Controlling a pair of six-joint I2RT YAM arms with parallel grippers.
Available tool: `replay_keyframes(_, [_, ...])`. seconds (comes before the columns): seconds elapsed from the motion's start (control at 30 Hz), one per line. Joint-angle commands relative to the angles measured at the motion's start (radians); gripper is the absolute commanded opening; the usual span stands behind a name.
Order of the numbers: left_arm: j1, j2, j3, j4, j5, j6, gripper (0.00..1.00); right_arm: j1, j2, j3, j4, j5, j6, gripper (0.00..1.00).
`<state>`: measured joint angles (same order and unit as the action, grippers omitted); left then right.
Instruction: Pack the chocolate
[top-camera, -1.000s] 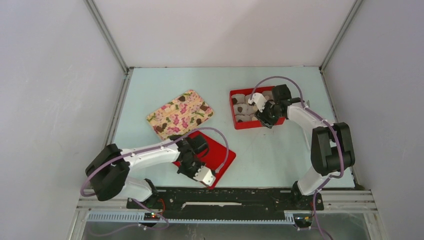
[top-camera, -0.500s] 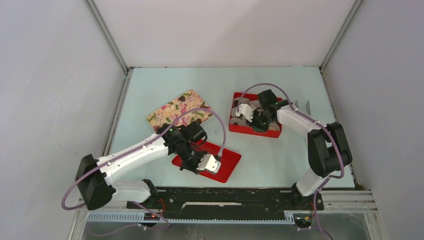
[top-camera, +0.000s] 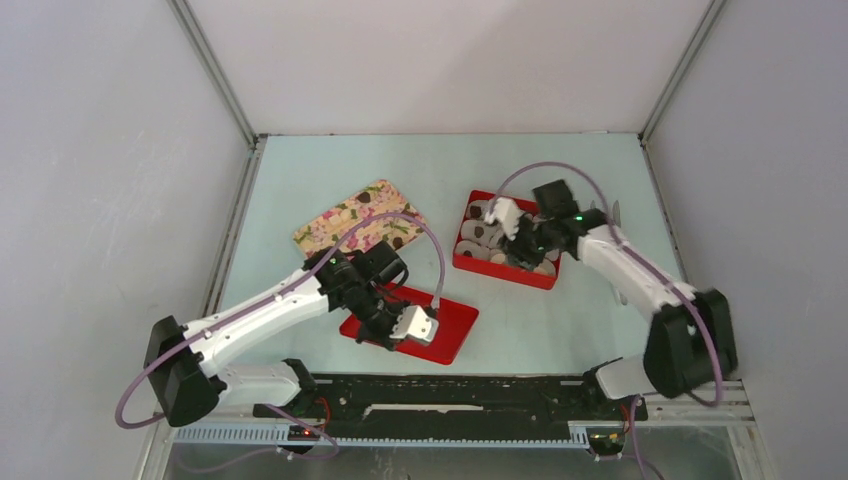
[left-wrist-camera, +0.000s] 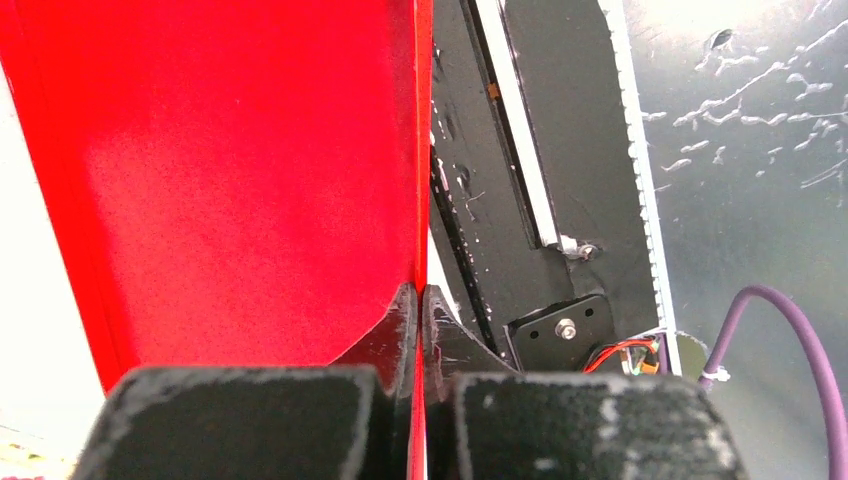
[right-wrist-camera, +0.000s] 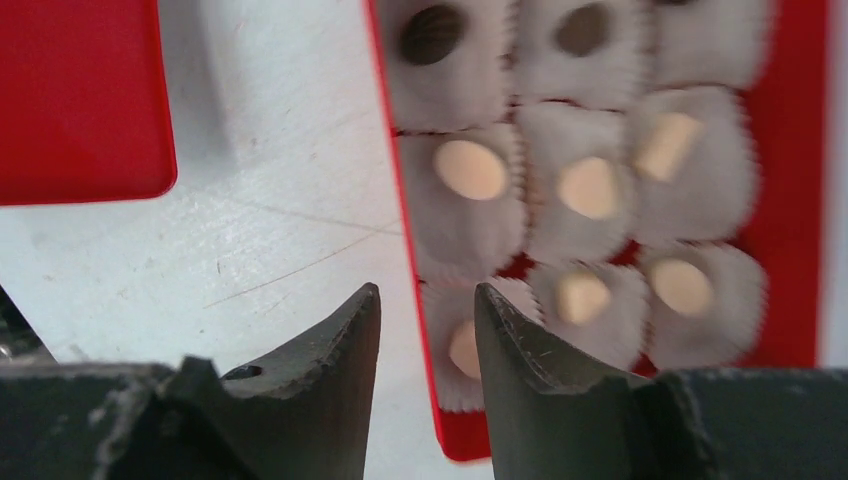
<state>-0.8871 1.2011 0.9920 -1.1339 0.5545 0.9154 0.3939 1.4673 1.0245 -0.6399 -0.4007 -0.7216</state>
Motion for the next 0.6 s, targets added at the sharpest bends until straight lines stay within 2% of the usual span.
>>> replay_keyframes(0.0, [0.037, 0.02, 0.063, -0.02, 0.1, -0.009, 0.0, -0.095, -0.205, 0.018, 0.063, -0.117, 0.179, 0.43])
replay_keyframes(0.1, [0.059, 0.098, 0.124, -0.08, 0.157, 0.015, 0.0, -0.154, -0.307, 0.02, 0.088, -0.145, 0.274, 0.43])
replay_keyframes(0.2, [0.077, 0.2, 0.217, -0.173, 0.217, 0.041, 0.0, -0.218, -0.327, 0.078, 0.107, -0.147, 0.378, 0.44])
replay_keyframes(0.23, [0.084, 0.234, 0.249, -0.211, 0.244, 0.056, 0.0, -0.256, -0.318, 0.085, 0.137, -0.195, 0.45, 0.49])
replay_keyframes(0.27, [0.093, 0.27, 0.285, -0.25, 0.274, 0.078, 0.0, -0.305, -0.302, 0.092, 0.166, -0.259, 0.55, 0.59])
replay_keyframes(0.3, [0.102, 0.306, 0.319, -0.286, 0.309, 0.092, 0.0, -0.356, -0.273, 0.102, 0.188, -0.342, 0.659, 0.8])
replay_keyframes(0.33, [0.113, 0.336, 0.35, -0.316, 0.342, 0.102, 0.0, -0.424, -0.234, 0.107, 0.214, -0.46, 0.764, 0.96])
replay_keyframes(0.37, [0.121, 0.366, 0.379, -0.345, 0.37, 0.11, 0.0, -0.488, -0.184, 0.108, 0.264, -0.63, 0.854, 0.99])
replay_keyframes(0.43, [0.132, 0.422, 0.43, -0.391, 0.414, 0.119, 0.0, -0.557, -0.08, 0.122, 0.4, -0.867, 1.043, 0.97])
replay_keyframes(0.47, [0.139, 0.45, 0.451, -0.418, 0.436, 0.133, 0.0, -0.574, -0.054, 0.146, 0.384, -0.896, 1.022, 0.95])
replay_keyframes(0.5, [0.149, 0.474, 0.465, -0.445, 0.456, 0.15, 0.0, -0.579, -0.057, 0.172, 0.302, -0.895, 0.91, 0.94])
replay_keyframes(0.57, [0.167, 0.514, 0.484, -0.47, 0.486, 0.154, 0.0, -0.543, -0.117, 0.189, 0.162, -0.785, 0.665, 0.94])
